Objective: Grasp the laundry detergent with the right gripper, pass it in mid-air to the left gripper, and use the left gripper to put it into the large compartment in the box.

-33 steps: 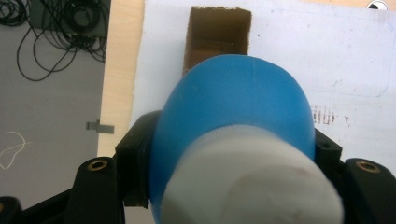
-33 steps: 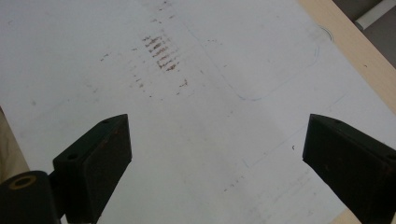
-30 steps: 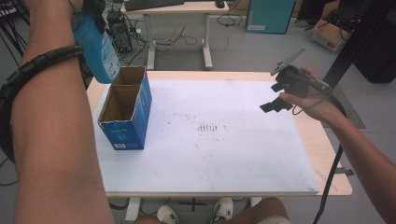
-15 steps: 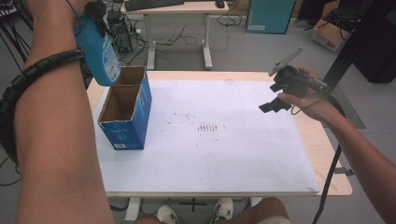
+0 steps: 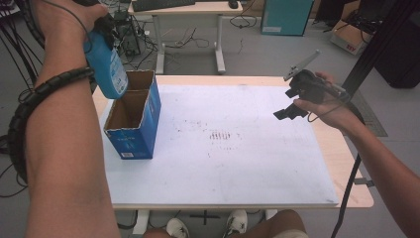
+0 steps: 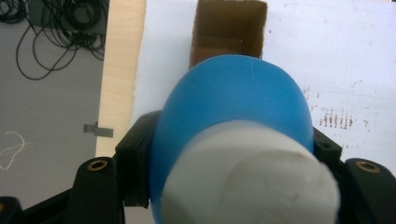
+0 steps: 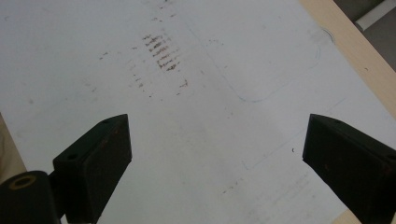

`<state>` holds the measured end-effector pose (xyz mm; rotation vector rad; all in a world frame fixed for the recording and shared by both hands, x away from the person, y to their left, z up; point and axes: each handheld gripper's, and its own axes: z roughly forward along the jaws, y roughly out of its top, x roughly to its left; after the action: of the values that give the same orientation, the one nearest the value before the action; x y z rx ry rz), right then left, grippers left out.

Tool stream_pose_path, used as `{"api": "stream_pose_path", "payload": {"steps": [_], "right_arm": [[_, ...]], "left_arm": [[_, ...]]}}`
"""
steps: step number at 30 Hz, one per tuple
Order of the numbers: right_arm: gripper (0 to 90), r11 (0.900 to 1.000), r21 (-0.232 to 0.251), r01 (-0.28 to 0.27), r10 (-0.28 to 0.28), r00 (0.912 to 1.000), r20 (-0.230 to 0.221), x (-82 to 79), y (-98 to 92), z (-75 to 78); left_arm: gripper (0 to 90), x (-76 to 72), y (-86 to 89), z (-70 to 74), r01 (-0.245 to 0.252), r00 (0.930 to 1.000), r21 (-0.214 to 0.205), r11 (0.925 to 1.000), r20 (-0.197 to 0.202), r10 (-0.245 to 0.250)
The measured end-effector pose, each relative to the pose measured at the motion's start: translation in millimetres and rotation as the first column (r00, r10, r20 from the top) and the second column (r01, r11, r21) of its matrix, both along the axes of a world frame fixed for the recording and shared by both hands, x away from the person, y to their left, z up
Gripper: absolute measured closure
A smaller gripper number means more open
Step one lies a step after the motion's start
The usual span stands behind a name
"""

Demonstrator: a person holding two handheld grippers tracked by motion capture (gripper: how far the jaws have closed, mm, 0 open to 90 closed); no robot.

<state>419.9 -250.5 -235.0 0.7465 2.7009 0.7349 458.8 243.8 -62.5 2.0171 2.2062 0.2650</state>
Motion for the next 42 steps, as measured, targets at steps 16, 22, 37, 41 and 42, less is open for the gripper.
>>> {"api": "stream_pose_path", "payload": {"steps": [16,22,37,41,42], "right_arm": [[8.1,0.9999,-0.015,-0.006,0.006,1.0000,-0.007,-1.5,0.0,-4.3],[8.1,0.9998,-0.019,-0.002,0.002,1.0000,-0.010,-2.4,-1.3,-3.7],[8.4,0.9997,-0.022,-0.009,0.009,0.9999,-0.009,-1.7,1.5,-6.8],[8.4,0.9997,-0.022,-0.012,0.011,0.9999,-0.012,-1.3,4.3,-8.8],[8.4,0.9995,-0.029,-0.016,0.016,0.9997,-0.017,-1.0,4.8,-8.9]], "left_arm": [[35.9,4.3,-1.6,-48.0,0.015,0.9991,-0.027,0.9995,-0.039,-0.017],[35.9,5.8,-2.7,-71.2,0.038,0.9979,-0.026,0.9990,-0.052,-0.039],[35.9,9.8,-8.9,-128.6,0.054,0.9957,-0.036,0.9979,-0.074,-0.056],[35.9,12.1,-11.2,-140.9,0.079,0.9935,-0.020,0.9967,-0.081,-0.080],[35.9,12.5,-11.6,-142.7,0.079,0.9933,-0.020,0.9966,-0.083,-0.081]]}}
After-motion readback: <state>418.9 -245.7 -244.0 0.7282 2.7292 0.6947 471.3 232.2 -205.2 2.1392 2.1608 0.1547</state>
